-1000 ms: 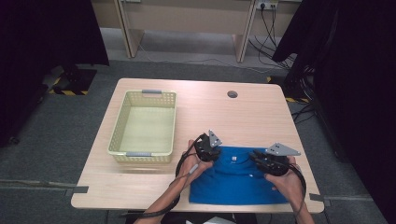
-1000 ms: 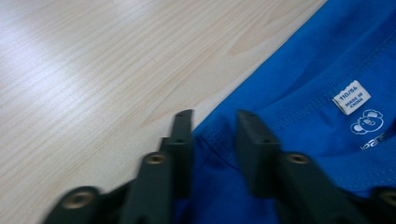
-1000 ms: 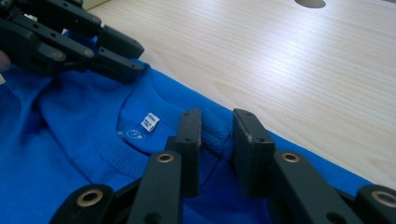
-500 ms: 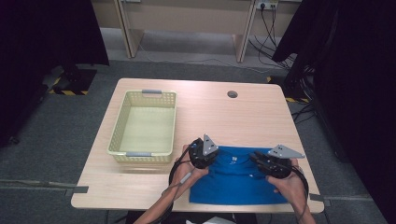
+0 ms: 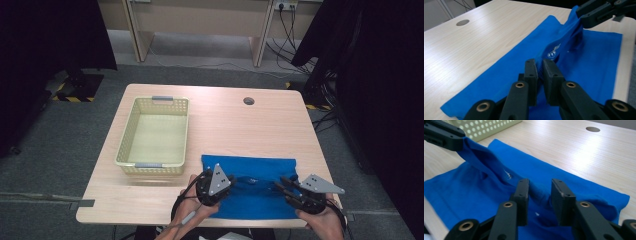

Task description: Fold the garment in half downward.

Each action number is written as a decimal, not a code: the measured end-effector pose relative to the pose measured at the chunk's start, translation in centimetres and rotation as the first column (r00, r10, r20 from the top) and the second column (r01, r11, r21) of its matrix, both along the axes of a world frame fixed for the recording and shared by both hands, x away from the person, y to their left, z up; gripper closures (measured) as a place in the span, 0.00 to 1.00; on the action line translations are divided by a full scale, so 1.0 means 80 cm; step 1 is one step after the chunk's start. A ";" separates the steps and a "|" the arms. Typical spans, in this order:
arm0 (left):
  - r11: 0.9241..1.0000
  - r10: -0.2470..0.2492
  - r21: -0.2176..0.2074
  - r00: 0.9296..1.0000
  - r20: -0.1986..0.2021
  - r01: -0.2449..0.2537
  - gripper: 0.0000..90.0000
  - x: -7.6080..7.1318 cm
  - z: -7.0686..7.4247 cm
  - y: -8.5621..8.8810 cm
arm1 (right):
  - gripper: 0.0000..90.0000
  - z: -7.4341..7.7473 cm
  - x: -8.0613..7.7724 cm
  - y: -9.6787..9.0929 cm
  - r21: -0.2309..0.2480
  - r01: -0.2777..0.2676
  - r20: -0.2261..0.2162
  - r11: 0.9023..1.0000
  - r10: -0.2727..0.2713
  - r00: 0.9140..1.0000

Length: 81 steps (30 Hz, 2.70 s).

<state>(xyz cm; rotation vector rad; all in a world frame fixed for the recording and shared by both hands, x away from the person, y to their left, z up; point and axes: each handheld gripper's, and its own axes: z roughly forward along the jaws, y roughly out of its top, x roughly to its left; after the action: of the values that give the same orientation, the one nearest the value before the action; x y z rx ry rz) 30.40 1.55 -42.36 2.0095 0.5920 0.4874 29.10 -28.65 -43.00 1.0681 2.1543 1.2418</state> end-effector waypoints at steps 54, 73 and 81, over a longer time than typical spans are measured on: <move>0.989 0.097 0.130 0.980 -0.172 -0.075 0.21 0.010 -0.061 0.000 | 0.30 -0.047 0.010 0.005 -0.158 0.084 -0.126 0.984 -0.104 0.987; 0.989 0.088 0.135 0.976 -0.200 -0.062 0.17 -0.011 -0.069 0.016 | 0.25 -0.048 -0.017 0.020 -0.143 0.041 -0.134 0.989 -0.061 0.989; 0.989 0.089 0.131 0.975 -0.203 -0.063 0.14 -0.013 -0.072 0.020 | 0.23 -0.053 0.008 0.020 -0.145 0.058 -0.167 0.988 -0.083 0.982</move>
<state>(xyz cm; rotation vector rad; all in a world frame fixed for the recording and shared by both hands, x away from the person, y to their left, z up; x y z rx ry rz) 29.39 3.13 -48.14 2.1786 0.7867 0.3681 29.75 -27.06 -47.25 1.2200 2.2718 0.9822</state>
